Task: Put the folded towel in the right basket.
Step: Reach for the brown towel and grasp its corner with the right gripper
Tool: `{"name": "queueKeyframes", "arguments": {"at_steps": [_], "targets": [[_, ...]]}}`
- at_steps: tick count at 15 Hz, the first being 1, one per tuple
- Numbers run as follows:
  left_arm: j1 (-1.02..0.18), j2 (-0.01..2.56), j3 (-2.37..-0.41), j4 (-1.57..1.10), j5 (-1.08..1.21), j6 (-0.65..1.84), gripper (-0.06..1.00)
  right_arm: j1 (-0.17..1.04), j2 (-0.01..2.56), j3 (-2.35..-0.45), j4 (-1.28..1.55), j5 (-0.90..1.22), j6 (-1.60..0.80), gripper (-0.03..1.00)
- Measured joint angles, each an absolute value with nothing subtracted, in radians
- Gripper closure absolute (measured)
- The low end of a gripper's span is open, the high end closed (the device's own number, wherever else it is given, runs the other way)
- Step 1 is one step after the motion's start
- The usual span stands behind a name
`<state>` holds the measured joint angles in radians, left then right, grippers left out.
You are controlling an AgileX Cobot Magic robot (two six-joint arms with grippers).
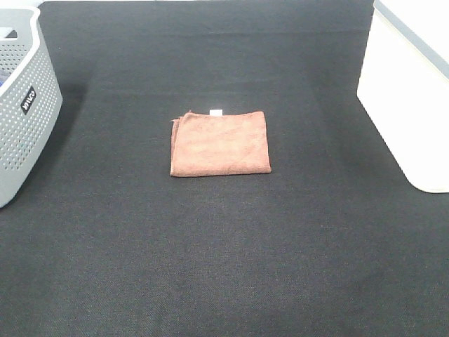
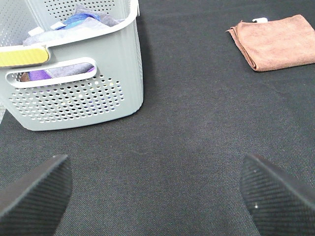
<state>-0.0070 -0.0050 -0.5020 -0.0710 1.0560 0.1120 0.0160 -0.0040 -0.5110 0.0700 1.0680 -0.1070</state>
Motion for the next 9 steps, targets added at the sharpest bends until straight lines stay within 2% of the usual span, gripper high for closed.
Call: {"name": "queueKeyframes", "arguments": {"at_steps": [9], "targets": [[-0.007, -0.005, -0.502, -0.071, 1.056, 0.112, 0.06, 0.016, -0.004, -0.511, 0.07, 1.068, -0.107, 0.25]]}}
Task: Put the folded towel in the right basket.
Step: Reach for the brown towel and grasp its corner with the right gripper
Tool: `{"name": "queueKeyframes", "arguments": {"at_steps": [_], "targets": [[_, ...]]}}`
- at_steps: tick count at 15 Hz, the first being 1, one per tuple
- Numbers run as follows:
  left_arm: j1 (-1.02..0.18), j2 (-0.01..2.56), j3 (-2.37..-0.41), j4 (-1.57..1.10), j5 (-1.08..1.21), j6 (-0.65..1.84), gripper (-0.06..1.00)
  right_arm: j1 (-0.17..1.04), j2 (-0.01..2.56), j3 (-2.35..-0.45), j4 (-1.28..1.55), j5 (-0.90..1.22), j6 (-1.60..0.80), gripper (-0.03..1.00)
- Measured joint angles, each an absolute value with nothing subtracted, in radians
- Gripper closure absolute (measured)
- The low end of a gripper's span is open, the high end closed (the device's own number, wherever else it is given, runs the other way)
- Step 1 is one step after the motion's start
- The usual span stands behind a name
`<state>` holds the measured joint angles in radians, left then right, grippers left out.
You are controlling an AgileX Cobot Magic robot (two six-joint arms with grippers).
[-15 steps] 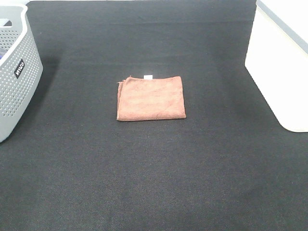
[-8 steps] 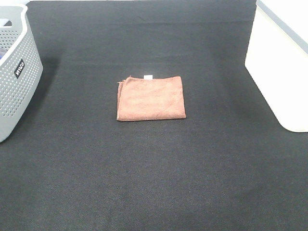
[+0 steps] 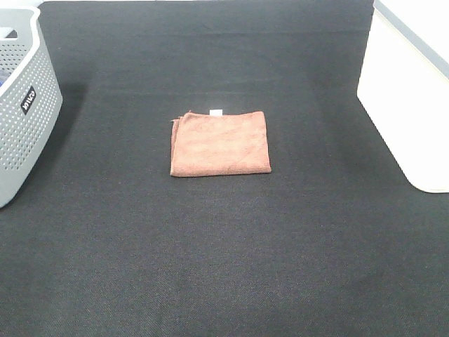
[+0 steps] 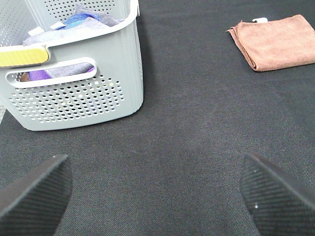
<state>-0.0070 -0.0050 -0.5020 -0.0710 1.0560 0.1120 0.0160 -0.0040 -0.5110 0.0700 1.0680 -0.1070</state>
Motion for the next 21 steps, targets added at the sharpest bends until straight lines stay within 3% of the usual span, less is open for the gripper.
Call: {"name": "queueKeyframes", "arguments": {"at_steps": [17, 21], "targets": [[-0.007, -0.005, -0.502, -0.071, 1.056, 0.112, 0.06, 0.016, -0.004, -0.511, 0.071, 1.068, -0.107, 0.25], [-0.007, -0.005, -0.502, -0.071, 1.056, 0.112, 0.06, 0.016, 0.145, -0.523, 0.085, 0.976, -0.107, 0.25]]}}
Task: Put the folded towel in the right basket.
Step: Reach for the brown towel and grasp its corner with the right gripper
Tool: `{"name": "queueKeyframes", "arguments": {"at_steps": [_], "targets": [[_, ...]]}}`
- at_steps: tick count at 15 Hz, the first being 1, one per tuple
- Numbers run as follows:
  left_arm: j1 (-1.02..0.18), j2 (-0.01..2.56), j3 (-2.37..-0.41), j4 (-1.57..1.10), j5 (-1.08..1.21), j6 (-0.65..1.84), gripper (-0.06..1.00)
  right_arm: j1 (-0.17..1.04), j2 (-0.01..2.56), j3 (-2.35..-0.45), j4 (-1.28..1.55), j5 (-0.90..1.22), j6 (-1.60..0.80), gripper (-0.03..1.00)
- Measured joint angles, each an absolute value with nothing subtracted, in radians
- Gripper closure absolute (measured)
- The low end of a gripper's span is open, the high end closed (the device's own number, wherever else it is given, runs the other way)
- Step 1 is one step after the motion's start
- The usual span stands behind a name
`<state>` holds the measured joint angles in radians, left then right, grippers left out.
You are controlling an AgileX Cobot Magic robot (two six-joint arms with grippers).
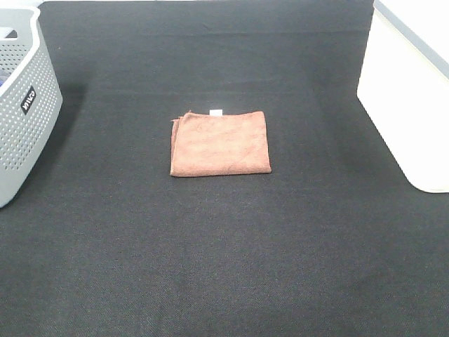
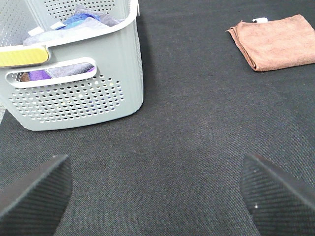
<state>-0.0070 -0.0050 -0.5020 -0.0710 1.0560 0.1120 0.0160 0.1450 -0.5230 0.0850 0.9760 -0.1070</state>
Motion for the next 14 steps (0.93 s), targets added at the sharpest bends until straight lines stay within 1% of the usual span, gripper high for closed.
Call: {"name": "queueKeyframes", "arguments": {"at_steps": [1, 2, 3, 4, 7, 10, 11, 14], "targets": [[-0.007, -0.005, -0.502, -0.071, 1.056, 0.112, 0.06, 0.016, 0.209, -0.524, 0.099, 0.91, -0.107, 0.25], [-0.007, -0.005, -0.502, -0.071, 1.056, 0.112, 0.06, 0.016, 0.209, -0.524, 0.099, 0.91, -0.107, 0.25], [-0.007, -0.005, -0.502, -0.071, 1.056, 0.112, 0.06, 0.016, 0.31, -0.524, 0.126, 0.782, -0.107, 0.25], [-0.007, -0.005, -0.502, -0.071, 1.056, 0.112, 0.06, 0.016, 0.381, -0.525, 0.153, 0.7, -0.107, 0.25], [-0.007, -0.005, -0.502, -0.071, 1.056, 0.112, 0.06, 0.016, 0.636, -0.619, 0.213, 0.54, -0.121, 0.25], [-0.007, -0.005, -0.502, -0.071, 1.056, 0.112, 0.06, 0.015, 0.897, -0.792, 0.227, 0.52, -0.194, 0.25], [-0.007, -0.005, -0.502, -0.071, 1.056, 0.112, 0.06, 0.015, 1.022, -0.89, 0.251, 0.518, -0.224, 0.25], [-0.007, -0.005, -0.502, -0.071, 1.056, 0.112, 0.06, 0.015, 1.256, -1.084, 0.331, 0.557, -0.327, 0.25]]}}
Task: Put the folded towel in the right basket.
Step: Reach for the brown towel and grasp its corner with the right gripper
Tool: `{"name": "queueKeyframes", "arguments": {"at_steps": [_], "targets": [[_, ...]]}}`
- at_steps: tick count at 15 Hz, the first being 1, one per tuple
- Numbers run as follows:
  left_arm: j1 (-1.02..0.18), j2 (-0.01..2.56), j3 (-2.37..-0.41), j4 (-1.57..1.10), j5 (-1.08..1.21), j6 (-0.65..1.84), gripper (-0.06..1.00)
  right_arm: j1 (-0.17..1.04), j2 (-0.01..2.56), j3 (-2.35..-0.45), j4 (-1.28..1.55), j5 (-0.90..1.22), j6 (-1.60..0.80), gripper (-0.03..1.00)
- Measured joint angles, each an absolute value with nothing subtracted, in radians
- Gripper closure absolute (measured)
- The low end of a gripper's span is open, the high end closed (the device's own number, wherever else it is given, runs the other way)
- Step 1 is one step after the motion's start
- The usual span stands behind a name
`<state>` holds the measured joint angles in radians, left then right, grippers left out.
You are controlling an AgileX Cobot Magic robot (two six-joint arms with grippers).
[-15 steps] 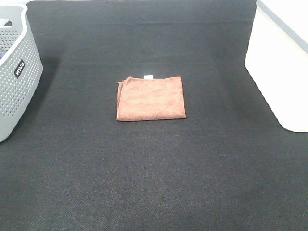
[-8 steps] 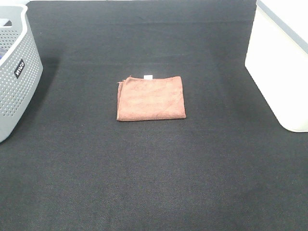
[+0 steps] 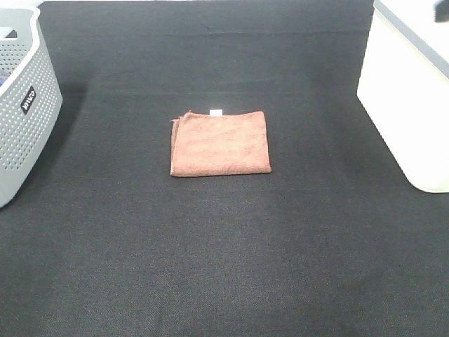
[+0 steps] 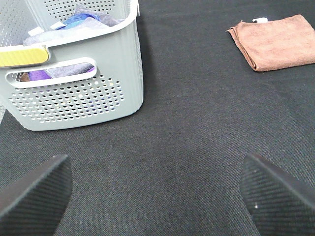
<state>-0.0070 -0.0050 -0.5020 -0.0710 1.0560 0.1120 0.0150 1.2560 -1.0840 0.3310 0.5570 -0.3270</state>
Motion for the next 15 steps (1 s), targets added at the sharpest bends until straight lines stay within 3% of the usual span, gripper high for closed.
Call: {"name": "queueKeyframes", "arguments": {"at_steps": [5, 8, 15], "targets": [[-0.007, -0.005, -0.502, -0.071, 1.056, 0.112, 0.06, 0.157, 1.586, -1.399, 0.384, 0.715, -0.405, 0.25], [-0.007, -0.005, -0.502, -0.071, 1.056, 0.112, 0.06, 0.232, 1.764, -1.472, 0.422, 0.738, -0.384, 0.25], [-0.007, -0.005, -0.502, -0.071, 1.056, 0.112, 0.06, 0.231, 2.127, -1.617, 0.559, 0.812, -0.316, 0.26]]}}
